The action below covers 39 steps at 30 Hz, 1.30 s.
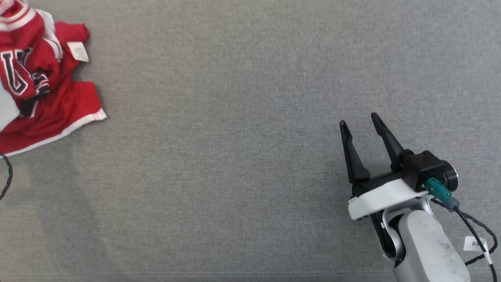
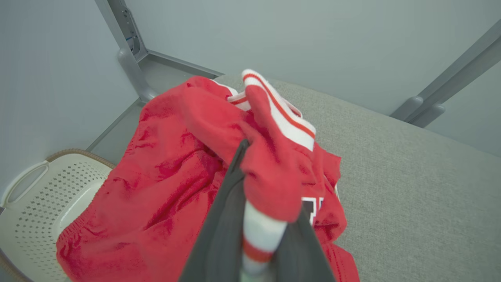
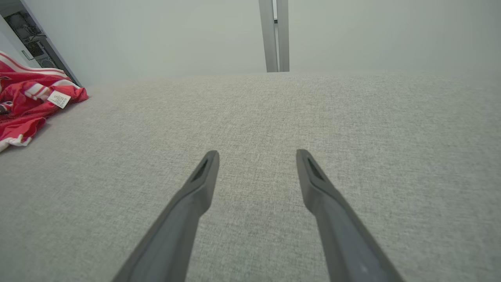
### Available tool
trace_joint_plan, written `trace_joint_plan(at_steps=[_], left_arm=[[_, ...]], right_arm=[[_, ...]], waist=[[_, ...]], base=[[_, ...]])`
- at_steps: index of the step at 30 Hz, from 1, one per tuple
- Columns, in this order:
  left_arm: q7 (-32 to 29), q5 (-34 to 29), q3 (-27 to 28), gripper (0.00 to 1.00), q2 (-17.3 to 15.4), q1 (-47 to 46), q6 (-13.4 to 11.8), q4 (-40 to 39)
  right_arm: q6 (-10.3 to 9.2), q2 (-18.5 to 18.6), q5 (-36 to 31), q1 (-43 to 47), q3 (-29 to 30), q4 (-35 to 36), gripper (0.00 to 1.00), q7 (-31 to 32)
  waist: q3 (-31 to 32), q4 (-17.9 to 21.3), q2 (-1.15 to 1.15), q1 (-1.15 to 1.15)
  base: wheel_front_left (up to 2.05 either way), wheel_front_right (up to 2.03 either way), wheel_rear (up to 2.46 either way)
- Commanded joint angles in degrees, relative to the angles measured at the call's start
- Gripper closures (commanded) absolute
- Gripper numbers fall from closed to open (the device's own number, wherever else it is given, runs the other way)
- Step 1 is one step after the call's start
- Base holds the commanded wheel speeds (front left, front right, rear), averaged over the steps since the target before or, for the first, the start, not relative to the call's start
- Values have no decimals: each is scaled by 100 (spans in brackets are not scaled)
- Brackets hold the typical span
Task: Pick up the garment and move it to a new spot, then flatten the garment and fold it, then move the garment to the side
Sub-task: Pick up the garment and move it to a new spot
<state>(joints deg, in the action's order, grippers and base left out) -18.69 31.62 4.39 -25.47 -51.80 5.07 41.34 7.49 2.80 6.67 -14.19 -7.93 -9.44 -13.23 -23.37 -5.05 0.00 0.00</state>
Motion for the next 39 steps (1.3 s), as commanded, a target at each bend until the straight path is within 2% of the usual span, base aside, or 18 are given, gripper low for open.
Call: trace_joint_plan(at_steps=[1, 9, 15, 21, 28, 34, 39], left_arm=[[43, -2, -62, 100, 13, -47, 55, -172], [270, -136, -589, 100, 172, -354, 200, -1091], [346, -35, -945, 100, 556, -833, 218, -1558], [479, 285, -1218, 100, 1100, -1188, 239, -1833], [726, 345, -1825, 100, 1672, -1102, 244, -1972], [964, 160, -2422, 100, 1948, -856, 248, -1751], [1208, -63, -2939, 100, 2023, -446, 248, -1275]], right_arm=[[1, 16, 63, 130, -10, -92, 0, -54], [1, 19, 420, 296, -110, -467, 0, -166], [1, 18, 568, 346, -157, -531, 0, -197], [1, 14, 618, 306, -195, -494, 0, -199], [1, 14, 597, 245, -124, -363, 0, -199], [1, 11, 719, 191, -143, -261, 0, -200], [2, 9, 819, 201, -146, -225, 0, -200]], waist=[[610, -251, 0, 0], [1508, -67, 0, 0], [1695, 319, 0, 0], [1647, 875, 0, 0], [1385, 1599, 0, 0], [1060, 2089, 0, 0], [878, 2276, 0, 0]], base=[[0, 0, 0], [0, 0, 0], [0, 0, 0], [0, 0, 0], [0, 0, 0], [0, 0, 0], [0, 0, 0]])
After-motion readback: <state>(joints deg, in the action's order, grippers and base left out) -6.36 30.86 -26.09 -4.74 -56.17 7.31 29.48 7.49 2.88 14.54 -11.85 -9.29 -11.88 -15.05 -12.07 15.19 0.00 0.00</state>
